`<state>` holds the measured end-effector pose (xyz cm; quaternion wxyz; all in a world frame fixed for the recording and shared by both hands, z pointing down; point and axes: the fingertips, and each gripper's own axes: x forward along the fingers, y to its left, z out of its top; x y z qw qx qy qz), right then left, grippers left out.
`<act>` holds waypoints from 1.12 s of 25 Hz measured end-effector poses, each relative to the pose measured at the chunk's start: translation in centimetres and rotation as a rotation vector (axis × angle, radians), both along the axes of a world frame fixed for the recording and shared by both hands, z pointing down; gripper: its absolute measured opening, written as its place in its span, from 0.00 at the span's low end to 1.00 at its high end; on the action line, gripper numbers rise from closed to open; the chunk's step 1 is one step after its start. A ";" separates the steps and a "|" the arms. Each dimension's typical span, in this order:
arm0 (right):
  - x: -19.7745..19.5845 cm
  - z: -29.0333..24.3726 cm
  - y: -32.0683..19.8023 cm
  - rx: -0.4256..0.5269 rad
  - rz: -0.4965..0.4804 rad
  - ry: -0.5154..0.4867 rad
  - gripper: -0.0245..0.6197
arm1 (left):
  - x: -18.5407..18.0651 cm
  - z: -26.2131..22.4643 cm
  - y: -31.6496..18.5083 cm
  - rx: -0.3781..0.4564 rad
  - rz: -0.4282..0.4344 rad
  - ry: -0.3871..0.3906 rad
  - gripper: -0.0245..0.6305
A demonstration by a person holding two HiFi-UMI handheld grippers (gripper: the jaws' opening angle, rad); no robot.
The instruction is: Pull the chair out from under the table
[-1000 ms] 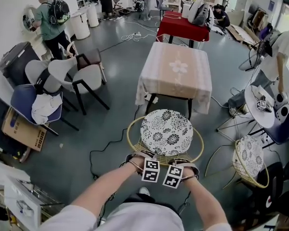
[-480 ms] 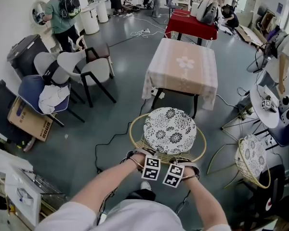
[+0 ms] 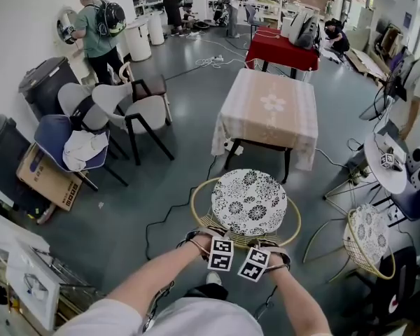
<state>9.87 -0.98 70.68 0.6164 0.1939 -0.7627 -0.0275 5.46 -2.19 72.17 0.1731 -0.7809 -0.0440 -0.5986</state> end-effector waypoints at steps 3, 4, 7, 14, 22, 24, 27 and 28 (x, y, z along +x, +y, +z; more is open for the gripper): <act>-0.3 -0.5 0.1 -0.009 0.062 -0.062 0.16 | -0.1 0.0 0.3 -0.033 -0.065 0.035 0.23; -0.4 -0.7 0.1 -0.008 0.081 -0.085 0.19 | -0.1 -0.1 0.3 -0.039 -0.087 0.049 0.26; -0.4 -1.5 -0.1 0.017 0.122 -0.131 0.21 | 0.2 -0.7 0.3 -0.043 -0.155 0.094 0.28; 0.1 -3.2 0.0 0.052 0.217 -0.208 0.19 | 0.3 -3.3 0.3 -0.045 -0.287 0.220 0.28; 0.9 -7.2 0.3 0.127 0.414 -0.385 0.10 | 1.1 -7.4 1.0 -0.090 -0.489 0.438 0.28; 1.1 -8.3 0.2 0.148 0.477 -0.449 0.10 | 1.7 -8.7 1.3 -0.128 -0.552 0.508 0.28; 1.5 -10.3 0.5 0.183 0.559 -0.536 0.08 | 2.6 -11.1 1.6 -0.193 -0.667 0.625 0.26; 1.6 -11.0 0.6 0.199 0.585 -0.563 0.08 | 2.9 -12.1 1.7 -0.204 -0.696 0.663 0.24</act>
